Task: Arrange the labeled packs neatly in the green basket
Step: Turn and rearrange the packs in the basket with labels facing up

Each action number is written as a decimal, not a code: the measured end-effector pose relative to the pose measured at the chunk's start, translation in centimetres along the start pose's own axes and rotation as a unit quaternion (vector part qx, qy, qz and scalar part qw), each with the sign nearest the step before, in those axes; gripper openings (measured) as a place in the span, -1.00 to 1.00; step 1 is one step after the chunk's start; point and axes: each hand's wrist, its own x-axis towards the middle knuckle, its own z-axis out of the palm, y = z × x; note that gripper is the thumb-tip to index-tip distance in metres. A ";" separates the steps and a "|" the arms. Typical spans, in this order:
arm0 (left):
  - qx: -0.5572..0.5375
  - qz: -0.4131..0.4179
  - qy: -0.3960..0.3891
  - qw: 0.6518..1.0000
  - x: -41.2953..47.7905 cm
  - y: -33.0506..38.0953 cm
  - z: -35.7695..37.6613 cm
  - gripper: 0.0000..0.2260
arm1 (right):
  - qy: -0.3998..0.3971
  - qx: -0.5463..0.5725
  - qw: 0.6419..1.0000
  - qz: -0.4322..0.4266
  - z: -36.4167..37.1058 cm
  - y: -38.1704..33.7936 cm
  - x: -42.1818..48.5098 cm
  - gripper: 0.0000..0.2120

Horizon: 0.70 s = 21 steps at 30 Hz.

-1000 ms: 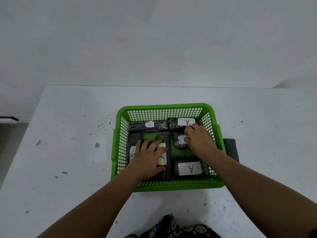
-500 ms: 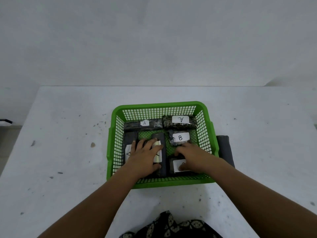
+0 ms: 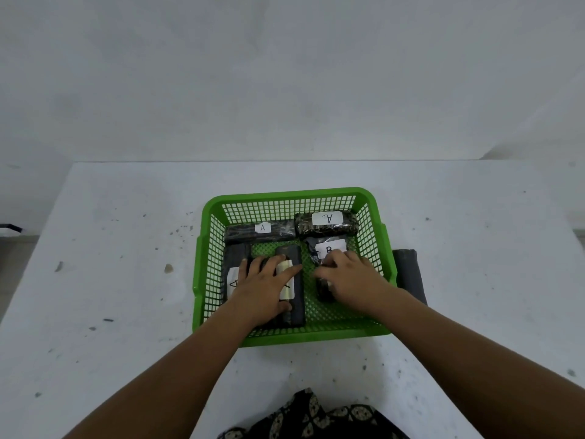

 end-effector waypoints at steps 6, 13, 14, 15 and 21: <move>0.014 -0.010 -0.006 1.000 0.1 -0.3 -0.3 -0.30 | -0.012 -0.039 0.999 -0.004 0.5 0.5 0.2 -0.57; 0.007 -0.013 -0.016 1.000 -0.1 -0.3 -0.5 -0.32 | -0.023 -0.026 0.999 0.014 0.7 0.5 0.1 -0.60; 0.005 -0.014 -0.017 1.000 -0.1 -0.3 -0.5 -0.32 | -0.025 -0.020 0.999 0.018 0.6 0.5 0.1 -0.61; 0.005 -0.014 -0.018 1.000 -0.1 -0.3 -0.5 -0.32 | -0.027 -0.012 0.999 0.024 0.5 0.4 0.0 -0.60; 0.002 -0.014 -0.021 1.000 0.1 0.0 -0.6 -0.32 | -0.053 0.052 0.988 0.139 -0.3 0.0 0.0 -0.37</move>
